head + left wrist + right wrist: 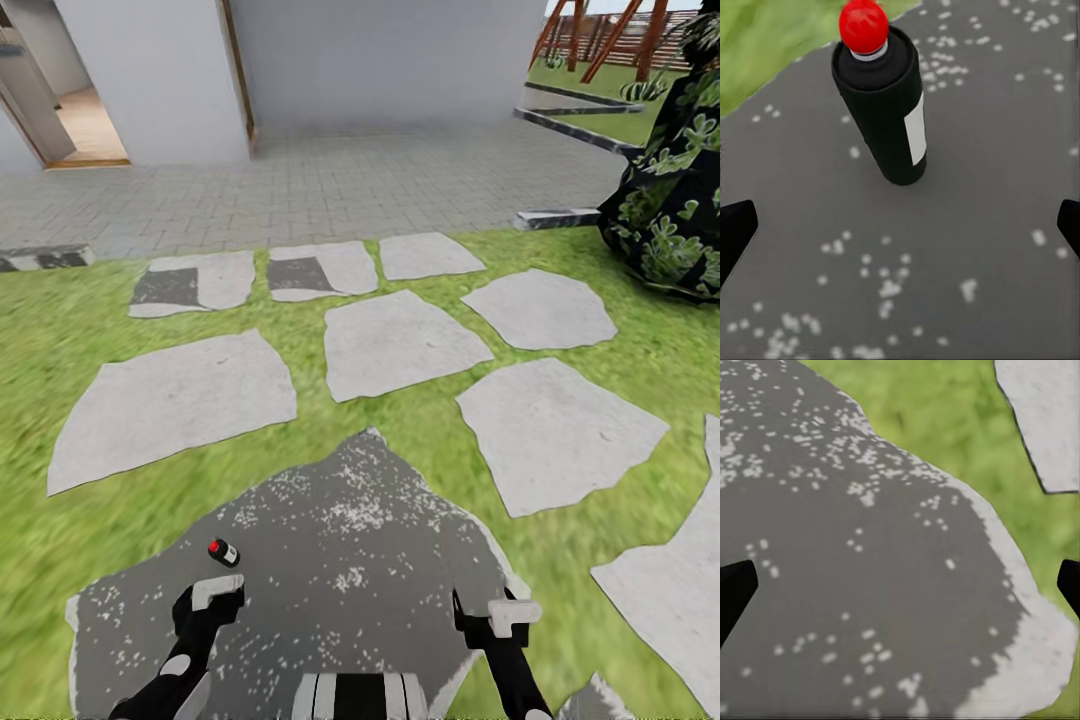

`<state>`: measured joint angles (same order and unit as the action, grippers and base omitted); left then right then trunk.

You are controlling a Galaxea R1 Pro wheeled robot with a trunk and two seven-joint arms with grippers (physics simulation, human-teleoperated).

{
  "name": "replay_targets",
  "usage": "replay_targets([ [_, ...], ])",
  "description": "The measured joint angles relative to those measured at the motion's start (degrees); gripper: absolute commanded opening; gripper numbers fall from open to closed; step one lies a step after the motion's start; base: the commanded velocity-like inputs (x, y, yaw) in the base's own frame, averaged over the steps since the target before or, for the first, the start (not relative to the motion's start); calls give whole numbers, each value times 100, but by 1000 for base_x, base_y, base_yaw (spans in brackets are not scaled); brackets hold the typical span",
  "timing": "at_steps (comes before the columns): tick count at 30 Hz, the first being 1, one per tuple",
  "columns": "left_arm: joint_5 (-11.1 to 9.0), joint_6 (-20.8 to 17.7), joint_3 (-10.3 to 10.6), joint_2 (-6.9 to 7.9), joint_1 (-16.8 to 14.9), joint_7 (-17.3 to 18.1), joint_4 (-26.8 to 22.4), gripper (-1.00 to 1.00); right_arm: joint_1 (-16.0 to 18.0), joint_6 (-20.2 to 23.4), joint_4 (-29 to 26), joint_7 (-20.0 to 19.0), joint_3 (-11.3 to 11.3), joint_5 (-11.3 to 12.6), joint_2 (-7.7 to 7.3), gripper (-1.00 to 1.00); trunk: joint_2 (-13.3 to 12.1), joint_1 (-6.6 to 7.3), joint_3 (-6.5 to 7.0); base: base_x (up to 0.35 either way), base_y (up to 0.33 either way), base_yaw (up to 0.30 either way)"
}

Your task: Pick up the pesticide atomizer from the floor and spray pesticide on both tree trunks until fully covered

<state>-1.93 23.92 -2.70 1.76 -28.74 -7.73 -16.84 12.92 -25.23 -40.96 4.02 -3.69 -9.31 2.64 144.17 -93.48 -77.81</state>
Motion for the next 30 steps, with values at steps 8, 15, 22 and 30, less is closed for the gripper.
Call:
replay_targets([
  [8, 0, 42, -3, 0, 0, 0, -2, 100, 0, 0, 0, 2, 0, 0, 0, 100, 2, -2, -23, 0, 0, 0],
  [15, 0, 33, -6, 43, 0, 0, -4, 100, 0, 0, -9, -7, 7, -16, 0, 100, 2, -2, -23, 131, 83, 0],
  [22, 0, 42, -3, 39, 0, 0, -4, 100, 0, -1, -17, -7, 9, -18, 0, 100, 2, -2, -23, 83, 13, 0],
  [30, 0, 42, -3, 35, 0, 0, -4, 100, 0, -2, -18, -10, 9, -18, 0, 100, 2, -2, -23, 161, 50, 0],
])
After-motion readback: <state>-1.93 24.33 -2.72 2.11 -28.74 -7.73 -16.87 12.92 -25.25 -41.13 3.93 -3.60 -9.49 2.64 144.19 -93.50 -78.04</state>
